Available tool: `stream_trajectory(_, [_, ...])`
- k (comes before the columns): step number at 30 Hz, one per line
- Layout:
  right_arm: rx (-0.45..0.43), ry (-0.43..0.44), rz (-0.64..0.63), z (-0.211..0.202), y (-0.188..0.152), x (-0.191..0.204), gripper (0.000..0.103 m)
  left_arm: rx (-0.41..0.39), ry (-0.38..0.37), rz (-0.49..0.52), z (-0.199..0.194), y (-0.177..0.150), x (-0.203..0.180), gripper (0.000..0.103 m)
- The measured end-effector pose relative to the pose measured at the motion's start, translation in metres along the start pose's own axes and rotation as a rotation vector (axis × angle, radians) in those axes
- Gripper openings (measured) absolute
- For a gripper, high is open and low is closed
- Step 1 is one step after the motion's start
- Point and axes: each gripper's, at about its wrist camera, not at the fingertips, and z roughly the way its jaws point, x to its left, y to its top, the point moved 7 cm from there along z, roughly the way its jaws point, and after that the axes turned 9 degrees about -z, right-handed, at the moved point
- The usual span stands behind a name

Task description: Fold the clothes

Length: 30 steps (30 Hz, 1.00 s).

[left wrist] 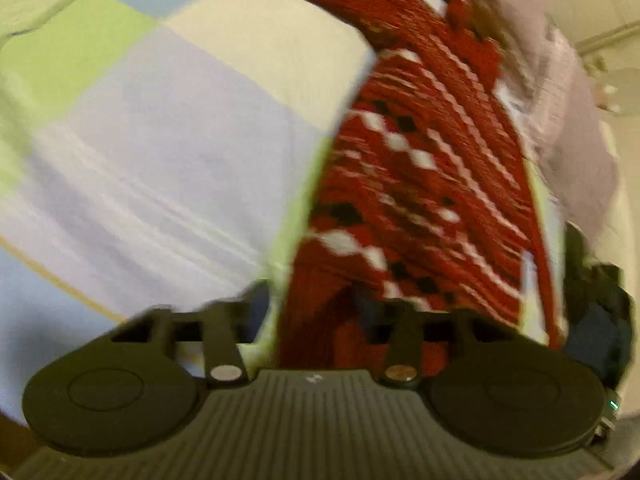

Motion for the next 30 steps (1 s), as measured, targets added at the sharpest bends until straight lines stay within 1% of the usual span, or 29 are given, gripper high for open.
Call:
stream_trajectory(1, [-0.006,0.008,-0.002,0.002,0.0,0.005,0.055,0.02,-0.009,0.012,0.004,0.001,-0.004,0.002])
stream_trajectory(2, [-0.002,0.007,-0.016,0.004,-0.001,0.011,0.019,0.013,-0.001,0.05,0.003,0.002,-0.01,0.002])
stream_trajectory(3, [0.016,-0.006,-0.047,0.006,-0.004,0.018,0.008,0.0,0.006,0.087,0.001,0.003,-0.016,0.001])
stream_trajectory(4, [0.021,-0.025,-0.084,0.007,-0.005,0.026,0.007,-0.031,0.01,0.12,-0.012,0.006,-0.02,0.001])
stream_trajectory(6, [-0.014,-0.075,-0.163,-0.002,-0.001,0.041,0.006,-0.096,0.011,0.183,-0.039,0.013,-0.03,0.001])
stream_trajectory(8, [-0.075,-0.103,-0.187,-0.031,0.005,0.051,0.005,-0.172,-0.023,0.208,-0.085,0.017,-0.037,0.001])
stream_trajectory(10, [-0.137,-0.131,-0.211,-0.061,0.012,0.06,0.005,-0.164,0.018,0.254,-0.096,0.007,-0.029,0.001])
stream_trajectory(11, [-0.146,-0.156,-0.219,-0.066,0.012,0.062,0.005,-0.16,0.039,0.276,-0.102,0.003,-0.026,0.001])
stream_trajectory(12, [-0.126,-0.197,-0.222,-0.059,0.007,0.058,0.005,-0.156,0.059,0.299,-0.108,-0.002,-0.022,0.001])
stream_trajectory(13, [-0.105,-0.238,-0.225,-0.052,0.002,0.054,0.005,-0.146,0.089,0.32,-0.108,-0.007,-0.016,0.002])
stream_trajectory(15, [-0.064,-0.32,-0.23,-0.039,-0.008,0.046,0.006,-0.087,0.205,0.347,-0.066,-0.02,0.006,0.0])
stream_trajectory(17, [-0.022,-0.387,-0.24,-0.012,-0.022,0.034,0.006,-0.032,0.302,0.361,-0.036,-0.03,0.025,0.0])
stream_trajectory(18, [-0.011,-0.409,-0.243,-0.002,-0.028,0.03,0.007,-0.013,0.331,0.36,-0.025,-0.034,0.032,0.0])
stream_trajectory(19, [-0.029,-0.419,-0.244,0.001,-0.033,0.03,0.014,-0.029,0.288,0.334,-0.031,-0.034,0.03,0.012])
stream_trajectory(20, [-0.05,-0.422,-0.239,-0.001,-0.036,0.03,0.034,-0.044,0.245,0.309,-0.038,-0.034,0.027,0.02])
stream_trajectory(21, [-0.073,-0.418,-0.227,-0.007,-0.039,0.03,0.061,-0.061,0.206,0.282,-0.045,-0.033,0.025,0.034])
stream_trajectory(22, [-0.094,-0.407,-0.207,-0.012,-0.041,0.029,0.067,-0.081,0.179,0.25,-0.052,-0.03,0.024,0.038])
stream_trajectory(23, [-0.114,-0.388,-0.177,-0.016,-0.043,0.026,0.067,-0.096,0.15,0.22,-0.056,-0.027,0.022,0.039])
stream_trajectory(25, [-0.152,-0.349,-0.117,-0.024,-0.045,0.02,0.067,-0.092,0.131,0.183,-0.048,-0.023,0.018,0.039])
stream_trajectory(27, [-0.191,-0.31,-0.058,-0.032,-0.047,0.015,0.066,-0.087,0.117,0.154,-0.041,-0.019,0.015,0.038])
stream_trajectory(29, [-0.209,-0.27,-0.037,-0.03,-0.047,0.014,0.065,-0.068,0.135,0.189,-0.03,-0.024,0.013,0.027])
stream_trajectory(30, [-0.199,-0.262,-0.051,-0.028,-0.047,0.015,0.042,-0.059,0.145,0.207,-0.024,-0.027,0.011,0.002])
